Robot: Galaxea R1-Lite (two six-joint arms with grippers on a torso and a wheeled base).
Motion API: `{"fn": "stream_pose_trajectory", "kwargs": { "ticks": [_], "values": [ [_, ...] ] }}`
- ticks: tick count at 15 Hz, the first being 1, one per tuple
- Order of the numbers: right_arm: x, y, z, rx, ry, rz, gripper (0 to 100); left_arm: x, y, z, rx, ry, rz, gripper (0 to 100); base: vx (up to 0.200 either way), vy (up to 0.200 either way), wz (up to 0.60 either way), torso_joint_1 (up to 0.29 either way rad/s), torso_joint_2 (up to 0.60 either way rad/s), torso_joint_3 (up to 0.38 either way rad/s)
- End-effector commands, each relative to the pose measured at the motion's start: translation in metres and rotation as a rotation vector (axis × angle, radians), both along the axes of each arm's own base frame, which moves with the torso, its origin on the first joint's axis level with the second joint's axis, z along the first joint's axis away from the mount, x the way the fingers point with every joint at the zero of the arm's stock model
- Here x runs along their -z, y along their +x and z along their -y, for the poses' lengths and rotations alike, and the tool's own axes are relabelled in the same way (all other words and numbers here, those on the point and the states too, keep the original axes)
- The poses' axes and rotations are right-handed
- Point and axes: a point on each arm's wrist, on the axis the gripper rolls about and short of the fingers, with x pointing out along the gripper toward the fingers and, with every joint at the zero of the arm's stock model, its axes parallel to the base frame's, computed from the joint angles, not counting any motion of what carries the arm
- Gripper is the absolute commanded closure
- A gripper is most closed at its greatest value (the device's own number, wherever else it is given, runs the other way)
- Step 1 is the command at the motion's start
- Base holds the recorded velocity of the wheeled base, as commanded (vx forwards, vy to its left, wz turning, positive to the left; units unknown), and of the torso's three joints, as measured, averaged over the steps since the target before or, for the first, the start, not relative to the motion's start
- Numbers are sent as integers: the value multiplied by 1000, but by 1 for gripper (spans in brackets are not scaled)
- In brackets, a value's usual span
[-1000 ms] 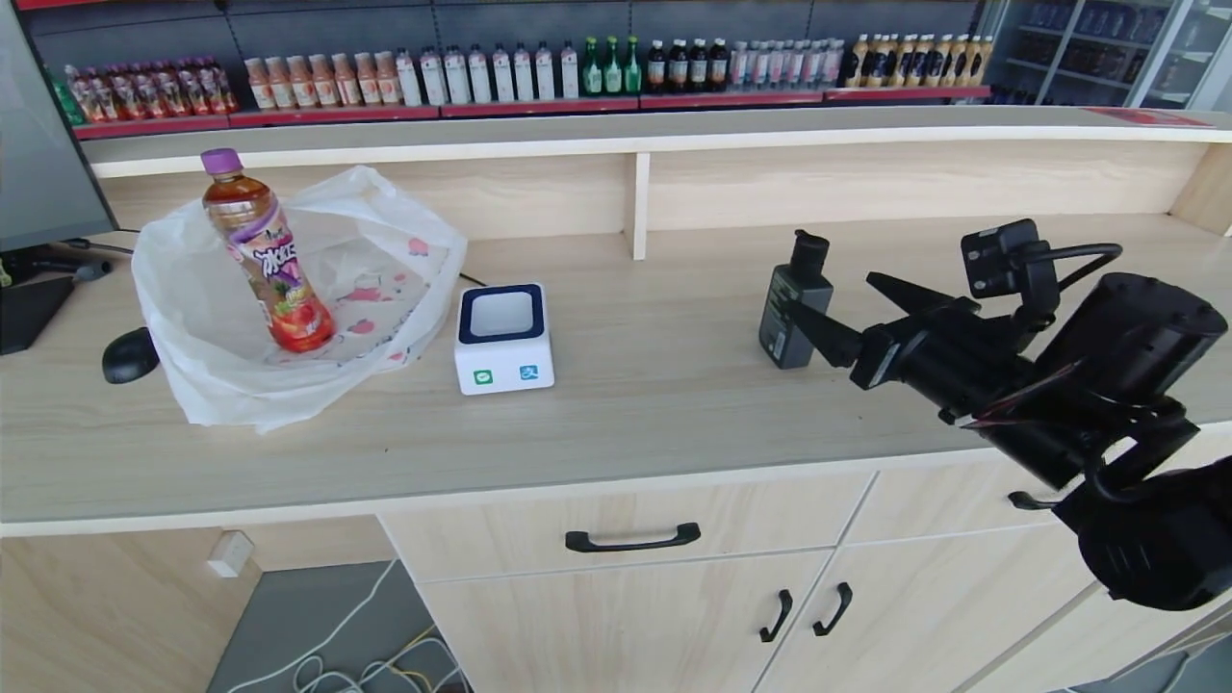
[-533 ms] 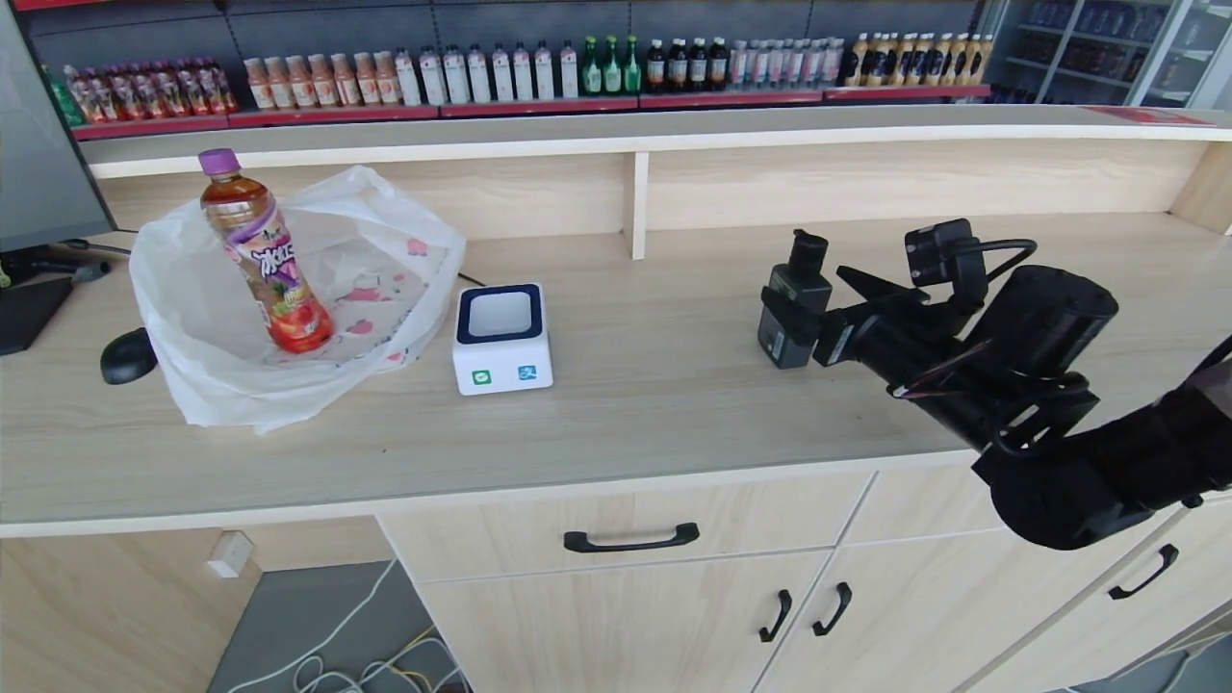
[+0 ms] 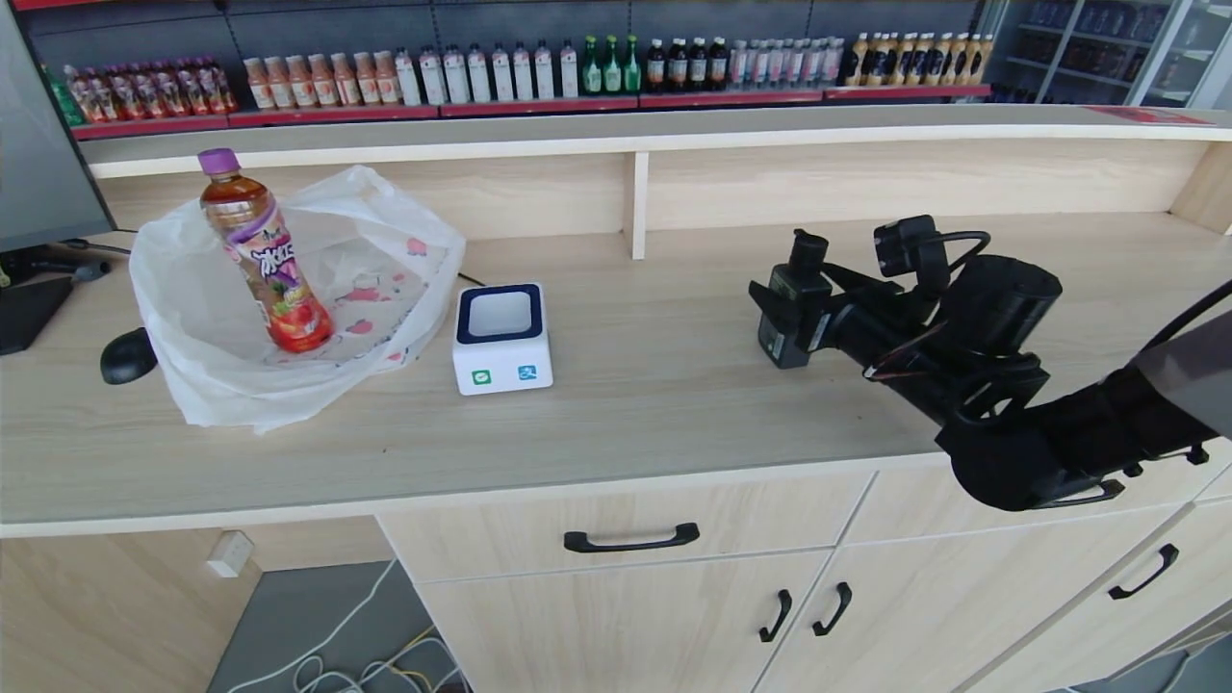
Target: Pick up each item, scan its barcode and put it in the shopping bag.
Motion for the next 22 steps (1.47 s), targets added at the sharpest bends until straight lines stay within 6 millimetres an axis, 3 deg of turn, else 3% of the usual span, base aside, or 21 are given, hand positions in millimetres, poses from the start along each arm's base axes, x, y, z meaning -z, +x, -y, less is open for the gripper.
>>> {"fn": "stream_pose_trajectory", "kwargs": {
  "ticks": [1, 8, 16, 17, 22],
  "values": [
    [4, 8, -1, 4, -3, -2, 0, 0, 0, 0, 0, 0, 0, 0, 0, 0, 0, 0, 0, 0],
    [18, 17, -1, 10, -11, -32, 0, 0, 0, 0, 2, 0, 0, 0, 0, 0, 0, 0, 0, 0],
    [20, 22, 0, 16, -12, -31, 0, 0, 0, 0, 0, 0, 0, 0, 0, 0, 0, 0, 0, 0],
    [21, 22, 0, 17, -16, -34, 100, 0, 0, 0, 0, 0, 0, 0, 0, 0, 0, 0, 0, 0],
    [24, 23, 0, 17, -17, -40, 100, 0, 0, 0, 0, 0, 0, 0, 0, 0, 0, 0, 0, 0]
  ]
}}
